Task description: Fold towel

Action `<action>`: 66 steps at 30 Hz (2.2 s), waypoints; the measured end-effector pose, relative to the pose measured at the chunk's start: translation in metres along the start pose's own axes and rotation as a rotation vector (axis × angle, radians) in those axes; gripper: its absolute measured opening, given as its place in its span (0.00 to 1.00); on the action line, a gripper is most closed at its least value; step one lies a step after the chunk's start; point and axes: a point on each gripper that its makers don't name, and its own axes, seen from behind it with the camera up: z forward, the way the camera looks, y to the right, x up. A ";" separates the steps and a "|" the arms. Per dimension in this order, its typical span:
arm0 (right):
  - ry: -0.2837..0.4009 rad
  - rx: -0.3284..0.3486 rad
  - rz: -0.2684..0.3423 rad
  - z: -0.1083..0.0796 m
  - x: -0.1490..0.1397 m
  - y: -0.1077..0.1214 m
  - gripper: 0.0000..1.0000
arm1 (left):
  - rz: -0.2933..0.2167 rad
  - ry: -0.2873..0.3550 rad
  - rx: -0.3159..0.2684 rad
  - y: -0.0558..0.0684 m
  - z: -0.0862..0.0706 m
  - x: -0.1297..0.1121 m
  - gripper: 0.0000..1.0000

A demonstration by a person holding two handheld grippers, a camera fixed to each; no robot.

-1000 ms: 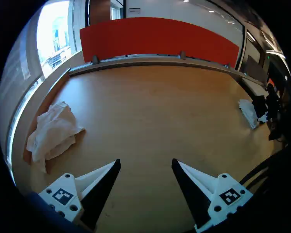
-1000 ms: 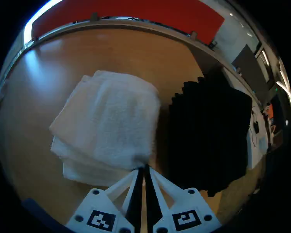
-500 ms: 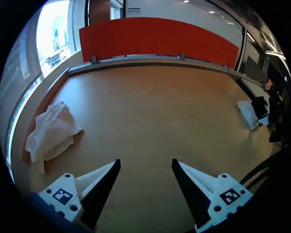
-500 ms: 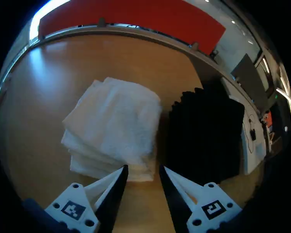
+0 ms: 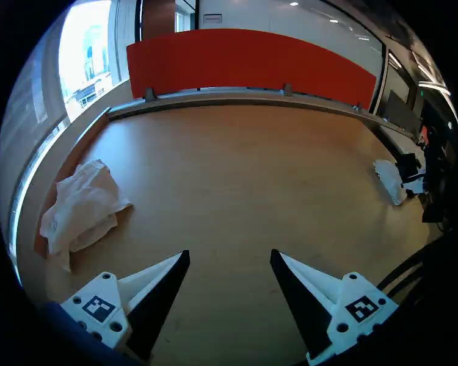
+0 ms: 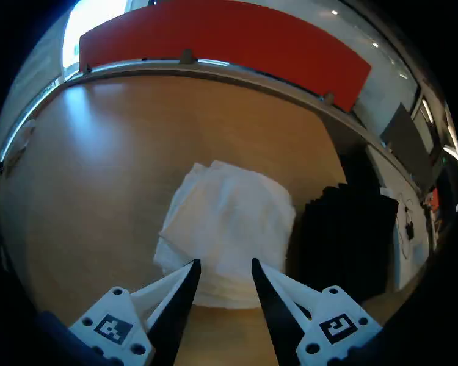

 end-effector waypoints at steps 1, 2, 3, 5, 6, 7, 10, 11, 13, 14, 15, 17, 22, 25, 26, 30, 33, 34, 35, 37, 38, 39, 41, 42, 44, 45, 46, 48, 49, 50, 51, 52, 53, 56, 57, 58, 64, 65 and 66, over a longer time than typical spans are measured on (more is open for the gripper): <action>0.006 0.009 -0.003 0.001 0.004 -0.006 0.64 | -0.001 0.000 0.001 -0.001 -0.001 0.000 0.98; 0.011 0.017 -0.005 0.002 0.007 -0.011 0.64 | -0.002 0.001 0.003 -0.001 -0.001 -0.001 0.98; 0.015 0.025 -0.007 0.003 0.010 -0.016 0.64 | -0.004 0.001 0.004 -0.002 -0.001 -0.001 0.98; 0.025 0.043 -0.010 0.005 0.015 -0.027 0.64 | -0.008 0.001 0.007 -0.004 -0.002 -0.002 0.98; 0.029 0.052 -0.012 0.005 0.018 -0.033 0.64 | -0.009 0.001 0.009 -0.005 -0.002 -0.002 0.98; 0.033 0.061 -0.014 0.006 0.020 -0.038 0.64 | -0.012 0.001 0.010 -0.006 -0.003 -0.002 0.98; 0.039 0.083 -0.026 0.008 0.025 -0.052 0.64 | -0.017 0.002 0.014 -0.008 -0.003 -0.003 0.98; 0.039 0.089 -0.031 0.009 0.026 -0.056 0.64 | -0.019 0.002 0.015 -0.008 -0.004 -0.004 0.98; 0.034 0.094 -0.038 0.010 0.026 -0.059 0.61 | -0.020 0.003 0.017 -0.009 -0.004 -0.004 0.98; 0.032 0.096 -0.041 0.011 0.026 -0.060 0.58 | -0.020 0.003 0.018 -0.010 -0.004 -0.004 0.98; 0.029 0.096 -0.042 0.012 0.026 -0.060 0.53 | -0.020 0.003 0.018 -0.010 -0.004 -0.004 0.98; 0.024 0.092 -0.040 0.013 0.025 -0.059 0.40 | -0.022 0.004 0.018 -0.010 -0.004 -0.004 0.99; 0.020 0.092 -0.029 0.016 0.025 -0.058 0.28 | -0.025 0.002 0.018 -0.010 -0.004 -0.005 0.98; 0.017 0.093 -0.029 0.017 0.024 -0.058 0.26 | -0.022 0.003 0.018 -0.010 -0.004 -0.005 0.98; 0.016 0.093 -0.031 0.017 0.024 -0.058 0.23 | -0.021 0.003 0.018 -0.010 -0.004 -0.005 0.98; 0.015 0.093 -0.043 0.018 0.023 -0.059 0.09 | -0.019 0.005 0.017 -0.009 -0.004 -0.004 0.98; 0.021 0.094 -0.047 0.017 0.024 -0.060 0.06 | -0.019 0.006 0.016 -0.009 -0.004 -0.003 0.98; 0.022 0.097 -0.047 0.017 0.024 -0.060 0.06 | -0.019 0.006 0.016 -0.008 -0.004 -0.003 0.98; 0.023 0.100 -0.046 0.016 0.024 -0.061 0.06 | -0.019 0.006 0.016 -0.008 -0.004 -0.003 0.98; 0.025 0.102 -0.045 0.015 0.023 -0.061 0.06 | -0.018 0.005 0.016 -0.008 -0.004 -0.003 0.98; 0.025 0.103 -0.045 0.015 0.023 -0.061 0.06 | -0.018 0.005 0.017 -0.008 -0.003 -0.003 0.98; 0.025 0.105 -0.045 0.014 0.022 -0.062 0.06 | -0.017 0.005 0.017 -0.008 -0.003 -0.003 0.98; 0.024 0.112 -0.044 0.013 0.021 -0.063 0.06 | -0.016 0.005 0.016 -0.008 -0.003 -0.003 0.98; 0.022 0.114 -0.043 0.012 0.019 -0.063 0.06 | -0.016 0.006 0.016 -0.007 -0.003 -0.002 0.98; 0.014 0.120 -0.042 0.012 0.016 -0.063 0.06 | -0.016 0.006 0.015 -0.007 -0.004 -0.002 0.98; 0.012 0.121 -0.041 0.012 0.015 -0.063 0.06 | -0.016 0.006 0.015 -0.007 -0.003 -0.002 0.98; 0.011 0.122 -0.040 0.012 0.014 -0.063 0.06 | -0.016 0.006 0.015 -0.007 -0.003 -0.002 0.98; 0.007 0.125 -0.038 0.012 0.013 -0.064 0.06 | -0.016 0.005 0.014 -0.007 -0.003 -0.002 0.98; 0.006 0.127 -0.038 0.012 0.012 -0.064 0.06 | -0.016 0.005 0.014 -0.007 -0.003 -0.002 0.98; 0.005 0.129 -0.038 0.012 0.011 -0.064 0.06 | -0.016 0.005 0.014 -0.007 -0.003 -0.002 0.98; 0.003 0.130 -0.038 0.012 0.011 -0.065 0.06 | -0.015 0.005 0.015 -0.007 -0.003 -0.002 0.98; 0.001 0.131 -0.039 0.012 0.010 -0.065 0.06 | -0.015 0.005 0.015 -0.007 -0.003 -0.002 0.98; -0.002 0.133 -0.040 0.012 0.009 -0.065 0.06 | -0.015 0.005 0.015 -0.007 -0.003 -0.002 0.98; -0.004 0.136 -0.040 0.012 0.008 -0.065 0.06 | -0.016 0.005 0.016 -0.007 -0.003 -0.002 0.98; -0.004 0.137 -0.039 0.012 0.008 -0.065 0.06 | -0.017 0.004 0.016 -0.007 -0.002 -0.002 0.98; -0.005 0.138 -0.038 0.012 0.008 -0.066 0.06 | -0.017 0.004 0.016 -0.007 -0.002 -0.002 0.98; -0.011 0.142 -0.039 0.012 0.004 -0.066 0.06 | -0.015 0.003 0.017 -0.007 -0.001 -0.001 0.98; -0.012 0.143 -0.039 0.012 0.003 -0.066 0.06 | -0.014 0.003 0.017 -0.007 0.000 -0.001 0.98; -0.013 0.143 -0.039 0.012 0.003 -0.066 0.06 | -0.014 0.003 0.016 -0.007 0.000 -0.001 0.98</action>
